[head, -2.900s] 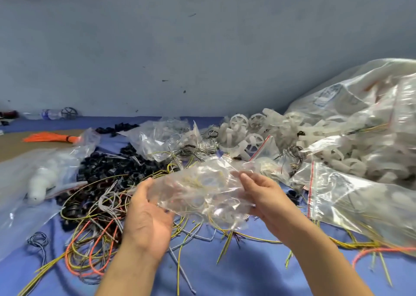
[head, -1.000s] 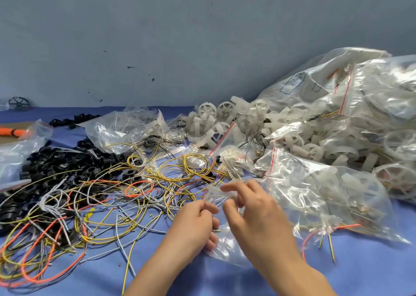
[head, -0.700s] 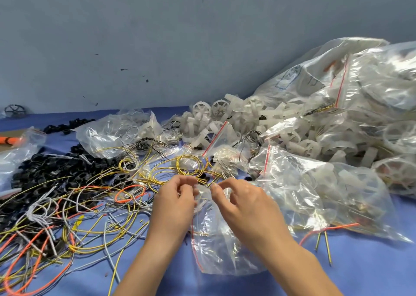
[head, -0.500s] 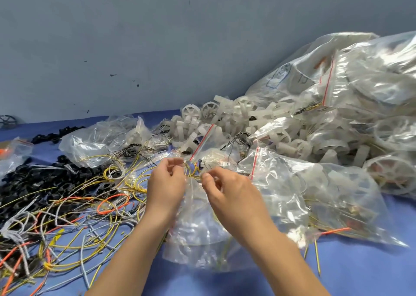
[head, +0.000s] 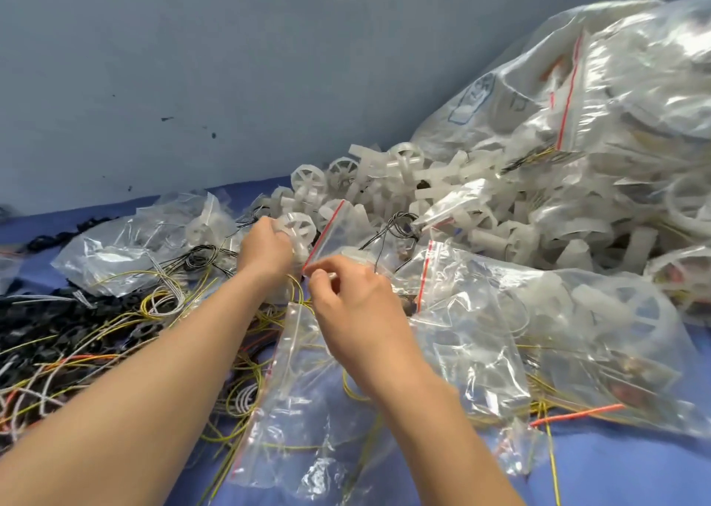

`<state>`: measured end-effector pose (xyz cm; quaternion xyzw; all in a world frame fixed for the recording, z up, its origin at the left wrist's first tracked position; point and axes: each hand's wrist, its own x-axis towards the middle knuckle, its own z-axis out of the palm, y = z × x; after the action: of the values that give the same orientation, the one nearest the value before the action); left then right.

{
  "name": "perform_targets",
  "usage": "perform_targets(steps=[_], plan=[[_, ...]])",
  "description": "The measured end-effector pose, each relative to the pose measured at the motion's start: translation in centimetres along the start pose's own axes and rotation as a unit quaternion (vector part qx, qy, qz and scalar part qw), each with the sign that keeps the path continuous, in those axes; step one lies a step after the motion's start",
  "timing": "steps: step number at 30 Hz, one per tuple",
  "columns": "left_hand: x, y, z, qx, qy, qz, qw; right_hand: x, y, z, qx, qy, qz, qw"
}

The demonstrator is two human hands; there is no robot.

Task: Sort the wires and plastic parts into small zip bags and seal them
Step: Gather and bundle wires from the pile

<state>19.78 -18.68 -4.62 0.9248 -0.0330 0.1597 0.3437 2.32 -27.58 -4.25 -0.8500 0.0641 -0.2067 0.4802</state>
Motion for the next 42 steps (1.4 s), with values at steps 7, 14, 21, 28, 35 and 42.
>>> perform_targets(steps=[7,14,21,28,35,42], plan=[[-6.6,-0.9,-8.2,-0.287,0.032,-0.012,0.957,-0.4,-1.7,1.5,0.106,-0.005,0.003,0.994],[-14.1,-1.8,-12.5,-0.401,-0.159,-0.078,0.899,-2.2,-4.3,2.6,0.208,-0.013,-0.036,0.977],[-15.8,-4.4,-14.9,-0.571,-0.203,-0.186,0.773,-2.1,-5.4,4.0,0.106,0.027,-0.077,0.991],[-15.2,-5.0,-13.9,-0.522,-0.110,-0.131,0.836,-2.1,-5.3,4.6,0.089,-0.010,-0.105,0.990],[-14.2,-7.9,-13.7,-0.627,-0.234,-0.330,0.665,-1.9,-1.8,2.2,-0.225,-0.079,-0.208,0.949],[-14.9,-6.8,-13.2,-0.631,-0.324,-0.322,0.627,-2.3,-0.2,2.0,-0.305,-0.128,-0.243,0.912]])
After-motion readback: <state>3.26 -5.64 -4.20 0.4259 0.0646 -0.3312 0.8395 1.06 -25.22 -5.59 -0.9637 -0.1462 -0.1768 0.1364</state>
